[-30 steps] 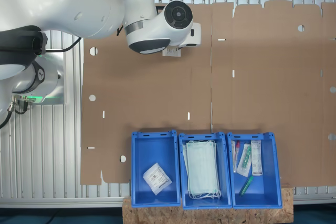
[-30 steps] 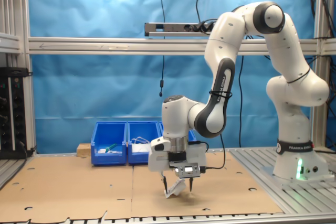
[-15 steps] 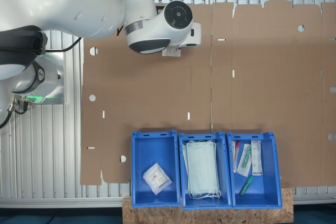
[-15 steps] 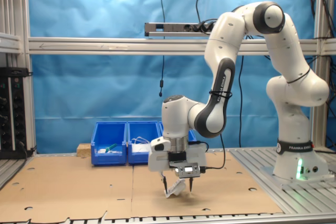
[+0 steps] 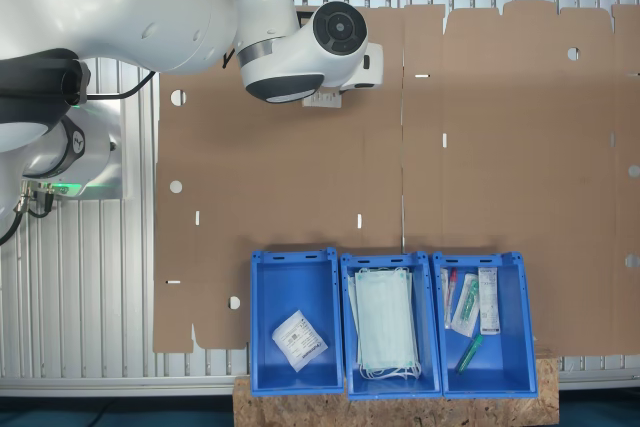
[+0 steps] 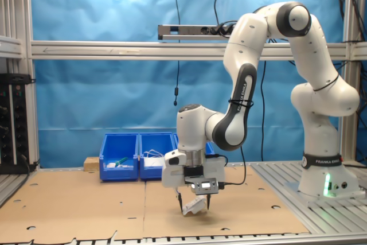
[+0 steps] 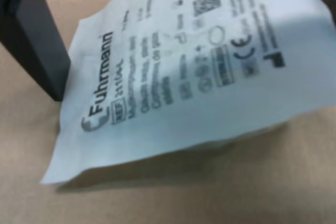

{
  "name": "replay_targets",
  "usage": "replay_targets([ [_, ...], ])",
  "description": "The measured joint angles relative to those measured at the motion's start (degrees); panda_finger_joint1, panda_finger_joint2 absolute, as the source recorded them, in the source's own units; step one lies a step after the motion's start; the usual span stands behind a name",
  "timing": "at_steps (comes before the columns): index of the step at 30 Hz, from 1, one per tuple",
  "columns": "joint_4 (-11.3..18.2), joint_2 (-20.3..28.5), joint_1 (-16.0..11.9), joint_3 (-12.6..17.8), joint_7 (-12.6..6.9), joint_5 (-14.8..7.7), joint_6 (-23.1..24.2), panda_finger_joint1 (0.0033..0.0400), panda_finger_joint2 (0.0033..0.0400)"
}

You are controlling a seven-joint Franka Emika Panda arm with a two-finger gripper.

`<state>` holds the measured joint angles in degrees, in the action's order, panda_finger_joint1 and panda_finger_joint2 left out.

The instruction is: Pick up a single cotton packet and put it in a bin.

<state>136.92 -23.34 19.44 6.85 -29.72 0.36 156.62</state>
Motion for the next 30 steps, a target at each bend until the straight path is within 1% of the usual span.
replay_targets([
  [16,0.0,0.0,0.0,0.0,0.0,0.0,0.0,0.04,0.04],
  [17,0.0,0.0,0.0,0.0,0.0,0.0,0.0,0.0349,0.0349],
  [25,0.0,0.0,0.0,0.0,0.0,0.0,0.0,0.0349,0.0349],
  [26,0.0,0.0,0.0,0.0,0.0,0.0,0.0,0.0239,0.0239],
  [28,0.0,0.0,0.0,0.0,0.0,0.0,0.0,0.0239,0.0239],
  [29,0.0,0.0,0.0,0.0,0.0,0.0,0.0,0.0164,0.0164],
  [30,0.0,0.0,0.0,0.0,0.0,0.0,0.0,0.0164,0.0164],
])
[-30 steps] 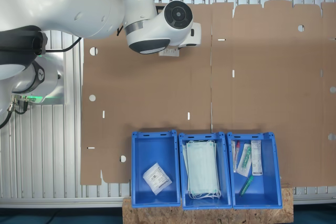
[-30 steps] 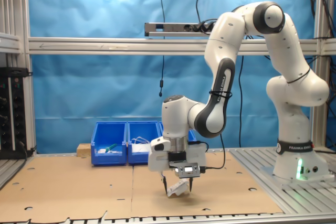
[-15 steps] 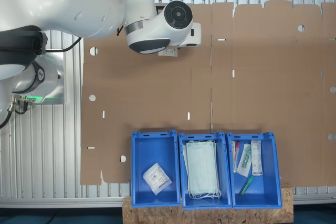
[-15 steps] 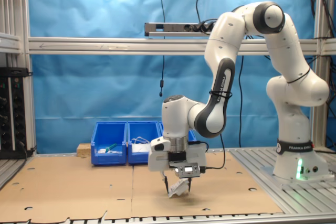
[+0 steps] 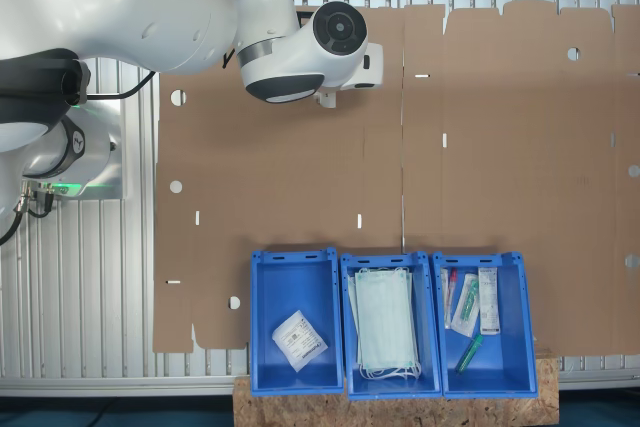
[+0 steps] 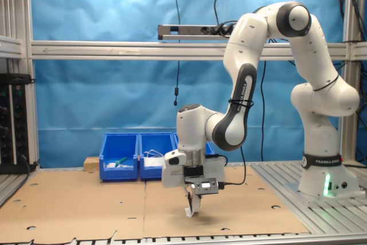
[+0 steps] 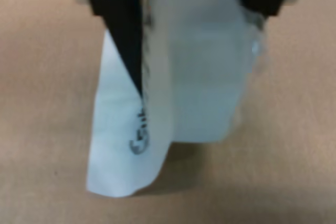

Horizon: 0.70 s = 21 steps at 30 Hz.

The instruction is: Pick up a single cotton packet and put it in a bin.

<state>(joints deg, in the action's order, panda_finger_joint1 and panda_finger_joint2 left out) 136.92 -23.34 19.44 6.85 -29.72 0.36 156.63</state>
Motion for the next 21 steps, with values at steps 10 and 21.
replay_targets([
  [10,0.0,0.0,0.0,0.0,0.0,0.0,0.0,0.0051,0.0051],
  [21,0.0,0.0,0.0,0.0,0.0,0.0,0.0,0.0051,0.0051],
])
